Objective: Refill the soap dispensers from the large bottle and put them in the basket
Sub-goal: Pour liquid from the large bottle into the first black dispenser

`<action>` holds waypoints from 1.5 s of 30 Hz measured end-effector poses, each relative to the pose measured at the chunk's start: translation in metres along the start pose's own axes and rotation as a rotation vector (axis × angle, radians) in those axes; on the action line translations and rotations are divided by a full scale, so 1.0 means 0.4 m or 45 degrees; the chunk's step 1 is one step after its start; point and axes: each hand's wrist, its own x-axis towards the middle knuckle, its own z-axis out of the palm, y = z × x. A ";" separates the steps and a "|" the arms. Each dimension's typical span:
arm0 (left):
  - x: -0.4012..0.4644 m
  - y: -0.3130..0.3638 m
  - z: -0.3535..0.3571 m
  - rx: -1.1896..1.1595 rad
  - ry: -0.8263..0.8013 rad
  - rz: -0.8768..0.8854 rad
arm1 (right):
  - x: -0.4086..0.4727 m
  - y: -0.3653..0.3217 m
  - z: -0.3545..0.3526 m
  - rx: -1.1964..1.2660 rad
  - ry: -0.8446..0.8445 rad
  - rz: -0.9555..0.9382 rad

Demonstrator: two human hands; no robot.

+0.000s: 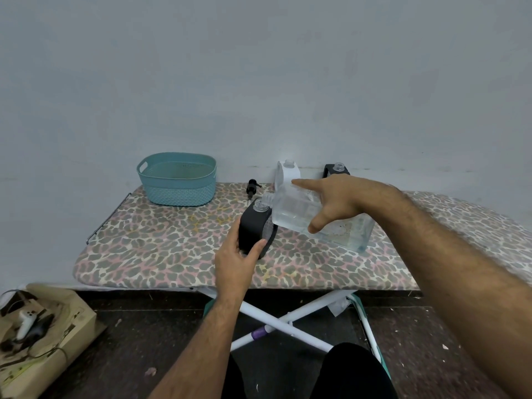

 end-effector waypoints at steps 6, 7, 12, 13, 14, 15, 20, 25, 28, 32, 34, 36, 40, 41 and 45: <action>-0.001 -0.001 0.002 0.004 0.006 -0.001 | -0.001 -0.003 -0.003 -0.003 -0.019 0.004; -0.001 0.000 0.002 0.004 0.006 0.001 | -0.002 -0.003 -0.004 -0.003 -0.020 0.003; -0.001 0.001 0.002 0.006 0.010 -0.003 | -0.003 -0.006 -0.006 -0.007 -0.033 0.009; 0.000 -0.001 0.002 0.006 0.011 -0.007 | -0.003 -0.006 -0.007 -0.007 -0.035 0.009; 0.000 -0.002 0.002 0.004 0.011 -0.011 | -0.003 -0.007 -0.008 -0.009 -0.037 0.010; 0.000 -0.003 0.002 0.001 0.011 -0.014 | -0.003 -0.008 -0.008 -0.012 -0.039 0.011; -0.001 0.001 0.002 0.000 0.009 -0.007 | -0.006 -0.010 -0.011 -0.019 -0.050 0.021; -0.002 0.004 0.002 -0.005 0.014 -0.004 | -0.006 -0.014 -0.016 -0.026 -0.052 0.031; -0.001 0.002 0.002 -0.009 0.012 -0.002 | -0.009 -0.017 -0.019 -0.034 -0.049 0.025; -0.001 0.002 0.002 -0.016 0.009 -0.011 | -0.012 -0.019 -0.024 -0.038 -0.057 0.025; -0.001 0.004 0.002 -0.018 0.012 -0.008 | -0.011 -0.020 -0.024 -0.042 -0.064 0.028; -0.003 0.005 0.002 -0.017 0.016 0.001 | -0.011 -0.022 -0.025 -0.043 -0.069 0.034; -0.003 0.005 0.003 -0.011 0.017 -0.007 | -0.014 -0.025 -0.029 -0.049 -0.074 0.027; -0.002 0.003 0.003 -0.010 0.016 -0.010 | -0.015 -0.025 -0.031 -0.050 -0.076 0.026; 0.000 0.002 0.003 -0.014 0.011 -0.013 | -0.015 -0.029 -0.033 -0.060 -0.084 0.030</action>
